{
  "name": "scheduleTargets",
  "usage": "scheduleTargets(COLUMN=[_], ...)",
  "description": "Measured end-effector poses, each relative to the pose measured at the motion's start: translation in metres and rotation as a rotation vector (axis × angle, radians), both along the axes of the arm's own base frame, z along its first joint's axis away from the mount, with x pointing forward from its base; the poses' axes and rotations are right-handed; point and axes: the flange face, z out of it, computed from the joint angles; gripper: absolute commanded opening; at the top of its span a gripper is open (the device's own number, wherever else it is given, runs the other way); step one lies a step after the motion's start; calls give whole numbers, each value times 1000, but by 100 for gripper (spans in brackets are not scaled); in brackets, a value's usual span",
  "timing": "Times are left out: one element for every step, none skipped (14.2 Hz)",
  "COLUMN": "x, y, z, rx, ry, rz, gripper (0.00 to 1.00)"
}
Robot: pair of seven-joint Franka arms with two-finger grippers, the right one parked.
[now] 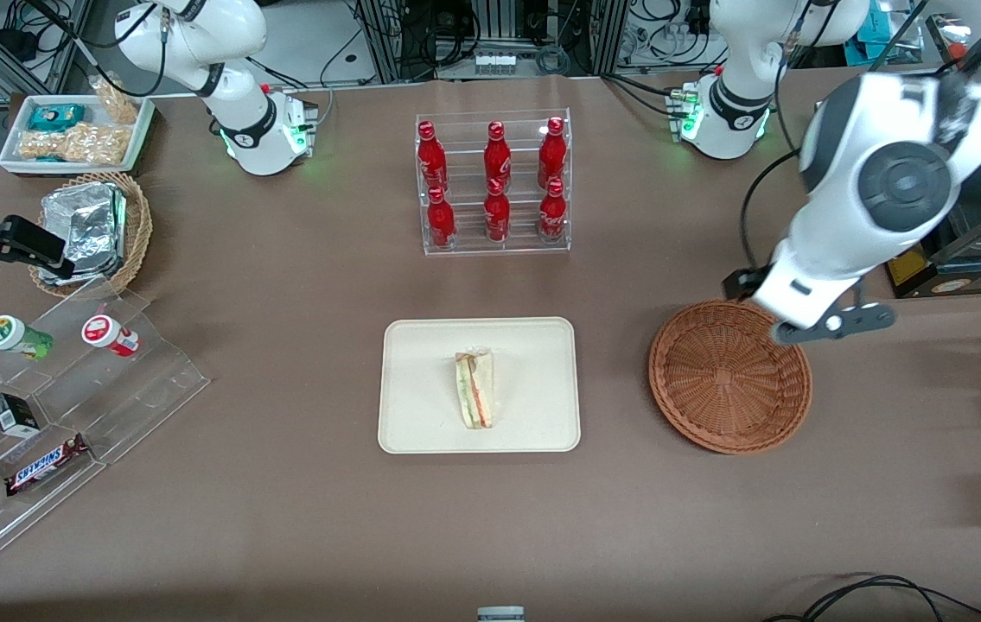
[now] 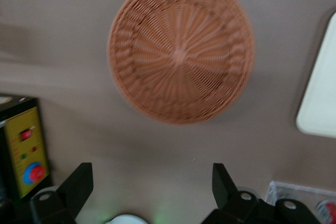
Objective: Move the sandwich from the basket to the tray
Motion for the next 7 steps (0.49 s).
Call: scheduleTargets(x=[-4, -8, -12, -16, -19, -21, -23], y=[14, 27, 42, 57, 73, 88, 99], z=[9, 19, 30, 40, 50, 60, 69], rx=[-6, -18, -33, -61, -96, -119, -133], ry=[13, 20, 25, 24, 20, 8, -7], rz=[-5, -10, -11, -14, -26, -46, -71], gripper=[100, 100, 100, 100, 100, 100, 100])
